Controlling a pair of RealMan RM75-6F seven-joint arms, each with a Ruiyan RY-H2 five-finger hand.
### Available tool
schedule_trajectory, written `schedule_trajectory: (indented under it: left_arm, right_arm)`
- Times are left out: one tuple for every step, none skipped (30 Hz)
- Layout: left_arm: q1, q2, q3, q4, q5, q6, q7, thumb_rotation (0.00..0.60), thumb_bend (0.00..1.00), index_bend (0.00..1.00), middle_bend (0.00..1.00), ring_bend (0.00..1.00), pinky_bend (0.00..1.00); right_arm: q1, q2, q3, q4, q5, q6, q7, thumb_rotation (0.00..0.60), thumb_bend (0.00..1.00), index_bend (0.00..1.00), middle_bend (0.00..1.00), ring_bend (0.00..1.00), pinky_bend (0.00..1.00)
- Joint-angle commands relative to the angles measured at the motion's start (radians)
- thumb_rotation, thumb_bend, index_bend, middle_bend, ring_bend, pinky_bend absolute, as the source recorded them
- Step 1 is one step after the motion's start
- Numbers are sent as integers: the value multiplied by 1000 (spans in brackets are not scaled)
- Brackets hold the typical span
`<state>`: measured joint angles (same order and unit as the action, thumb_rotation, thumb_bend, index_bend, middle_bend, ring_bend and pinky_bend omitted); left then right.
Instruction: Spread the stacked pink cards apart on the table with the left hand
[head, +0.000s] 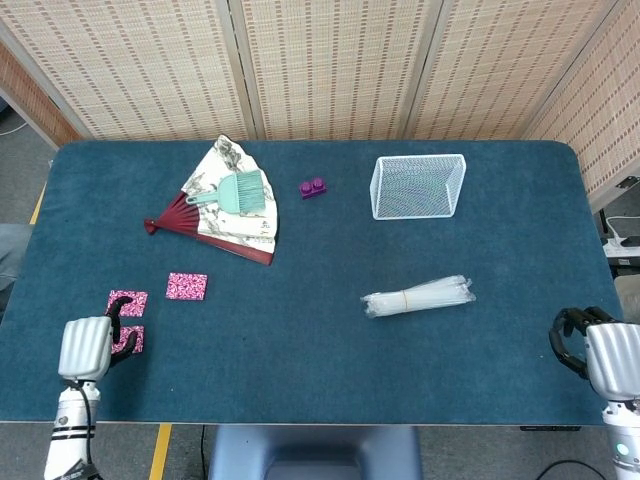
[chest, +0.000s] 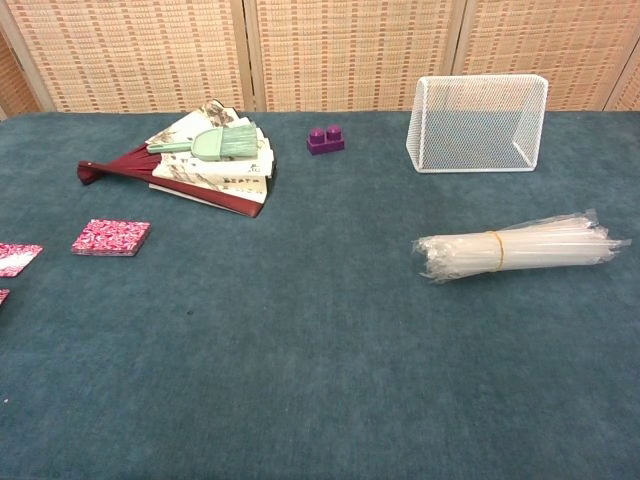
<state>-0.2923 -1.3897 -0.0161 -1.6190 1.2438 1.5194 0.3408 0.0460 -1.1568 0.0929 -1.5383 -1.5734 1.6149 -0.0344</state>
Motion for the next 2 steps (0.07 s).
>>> schedule_trajectory:
  left_arm:
    - [31,99,41,5,64,-17,-38,600,340,244,348,397,400]
    - [37,99,41,17,76,-10,-49,600,347,243,333,378,377]
  right_arm:
    - [-1,-2,-1,0,-1,2,-4,600,501,739,646,552,841]
    - [-2,-3,-1,0,-2,3,-5,600,501,739,646,552,840]
